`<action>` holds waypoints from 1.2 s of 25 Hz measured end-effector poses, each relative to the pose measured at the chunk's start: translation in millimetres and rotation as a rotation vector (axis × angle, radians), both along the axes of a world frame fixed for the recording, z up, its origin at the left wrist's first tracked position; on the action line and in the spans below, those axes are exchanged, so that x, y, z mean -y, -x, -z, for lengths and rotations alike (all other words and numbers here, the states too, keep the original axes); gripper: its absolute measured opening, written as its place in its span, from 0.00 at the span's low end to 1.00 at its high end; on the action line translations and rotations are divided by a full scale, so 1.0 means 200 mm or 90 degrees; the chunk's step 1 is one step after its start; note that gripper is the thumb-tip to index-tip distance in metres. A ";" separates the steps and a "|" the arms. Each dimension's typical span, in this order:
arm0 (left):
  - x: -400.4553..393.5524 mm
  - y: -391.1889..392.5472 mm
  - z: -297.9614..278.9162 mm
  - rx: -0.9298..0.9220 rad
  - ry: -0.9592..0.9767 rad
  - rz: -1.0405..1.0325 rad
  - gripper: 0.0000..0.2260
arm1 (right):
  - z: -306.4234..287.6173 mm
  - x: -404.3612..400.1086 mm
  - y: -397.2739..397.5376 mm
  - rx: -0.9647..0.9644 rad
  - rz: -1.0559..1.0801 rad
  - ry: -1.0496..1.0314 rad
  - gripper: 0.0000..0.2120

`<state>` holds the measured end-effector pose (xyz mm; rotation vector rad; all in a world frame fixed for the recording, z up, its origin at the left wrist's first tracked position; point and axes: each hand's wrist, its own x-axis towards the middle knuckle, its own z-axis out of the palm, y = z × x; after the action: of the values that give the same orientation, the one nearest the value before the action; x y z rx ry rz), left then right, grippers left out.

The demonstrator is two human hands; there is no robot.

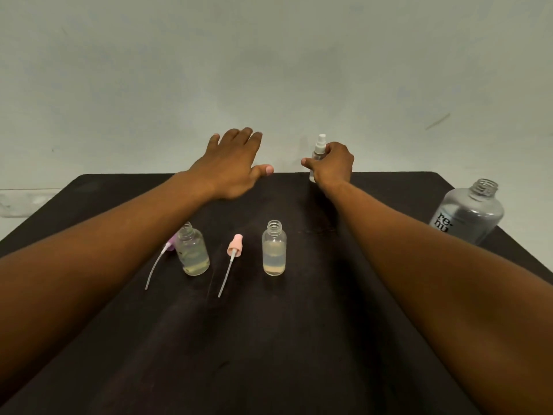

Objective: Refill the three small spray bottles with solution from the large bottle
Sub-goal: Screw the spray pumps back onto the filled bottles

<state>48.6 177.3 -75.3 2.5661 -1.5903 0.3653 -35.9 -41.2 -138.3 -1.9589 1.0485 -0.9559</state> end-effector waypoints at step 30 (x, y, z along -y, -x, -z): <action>-0.73 0.67 -0.18 -0.013 -0.002 -0.047 0.31 | -0.24 -0.94 0.86 0.049 -0.252 0.051 0.29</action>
<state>-85.4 322.9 -38.8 2.6272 -1.4940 0.3422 -208.0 146.3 -89.6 -2.0730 0.5540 -0.8521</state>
